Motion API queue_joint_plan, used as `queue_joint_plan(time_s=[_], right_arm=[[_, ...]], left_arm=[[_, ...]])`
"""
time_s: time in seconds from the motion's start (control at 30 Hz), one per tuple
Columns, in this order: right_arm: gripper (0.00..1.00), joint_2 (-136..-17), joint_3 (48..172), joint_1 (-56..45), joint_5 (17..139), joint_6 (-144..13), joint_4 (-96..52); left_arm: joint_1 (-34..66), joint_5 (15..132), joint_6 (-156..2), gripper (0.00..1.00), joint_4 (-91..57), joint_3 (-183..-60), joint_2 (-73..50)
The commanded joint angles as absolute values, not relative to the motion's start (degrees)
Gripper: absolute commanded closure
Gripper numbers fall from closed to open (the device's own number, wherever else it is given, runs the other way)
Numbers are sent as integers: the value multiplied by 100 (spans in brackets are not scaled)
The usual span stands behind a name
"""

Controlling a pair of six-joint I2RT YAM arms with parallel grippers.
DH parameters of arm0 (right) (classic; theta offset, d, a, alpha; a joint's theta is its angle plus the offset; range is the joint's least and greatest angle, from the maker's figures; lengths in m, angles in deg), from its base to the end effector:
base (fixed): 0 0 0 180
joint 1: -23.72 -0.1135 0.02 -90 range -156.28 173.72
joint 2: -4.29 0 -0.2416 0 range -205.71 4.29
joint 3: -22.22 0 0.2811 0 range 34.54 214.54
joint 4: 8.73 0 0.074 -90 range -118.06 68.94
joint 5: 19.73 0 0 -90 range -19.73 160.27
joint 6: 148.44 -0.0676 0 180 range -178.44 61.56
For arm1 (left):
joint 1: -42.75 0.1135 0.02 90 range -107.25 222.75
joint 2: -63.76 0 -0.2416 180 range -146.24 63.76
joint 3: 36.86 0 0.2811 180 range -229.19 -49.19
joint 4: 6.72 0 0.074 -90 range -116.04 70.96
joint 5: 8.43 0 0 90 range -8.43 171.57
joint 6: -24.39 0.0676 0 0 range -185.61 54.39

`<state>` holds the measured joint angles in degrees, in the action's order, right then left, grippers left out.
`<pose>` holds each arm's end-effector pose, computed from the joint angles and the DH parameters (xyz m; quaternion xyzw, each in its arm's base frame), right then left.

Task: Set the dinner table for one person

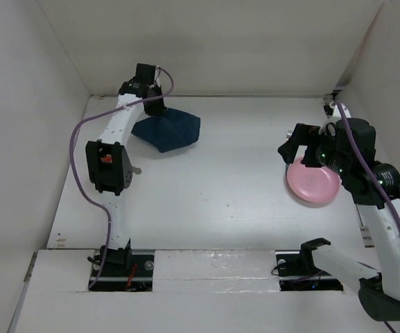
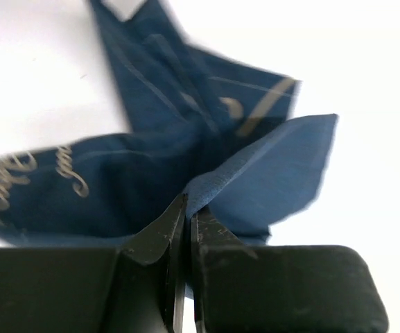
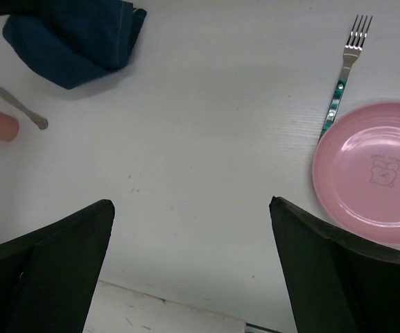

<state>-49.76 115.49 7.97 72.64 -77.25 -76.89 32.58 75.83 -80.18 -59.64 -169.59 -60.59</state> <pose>0.2108 0.0624 0.4183 0.0125 0.8612 0.1679 0.4797 0.5255 -0.1011 0.2549 -0.0160 0.9212 -0.1278 0.3671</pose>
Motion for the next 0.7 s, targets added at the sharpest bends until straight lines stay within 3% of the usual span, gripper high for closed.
queue_joint_plan(time_s=[0.0,0.17,0.23,0.3,0.43,0.67], right_arm=[[0,-4959,11514,834,7361,-7699,-7265],[0,-4959,11321,834,7299,-7699,-7081],[0,-4959,11268,834,7247,-7699,-6967],[0,-4959,11110,834,7194,-7646,-6852],[0,-5020,10978,834,7141,-7646,-6659],[0,-5143,10697,887,7273,-7646,-6421]], left_arm=[[3203,7138,-7958,100,-5684,-17231,-5182],[3028,6576,-7687,100,-5377,-17409,-4464],[2660,6714,-7520,100,-4861,-16754,-4058],[2247,7258,-7466,100,-4367,-15988,-3288],[441,9977,-7571,100,-3014,-13145,-1934],[-1477,11467,-8607,100,-3028,-11188,-710]])
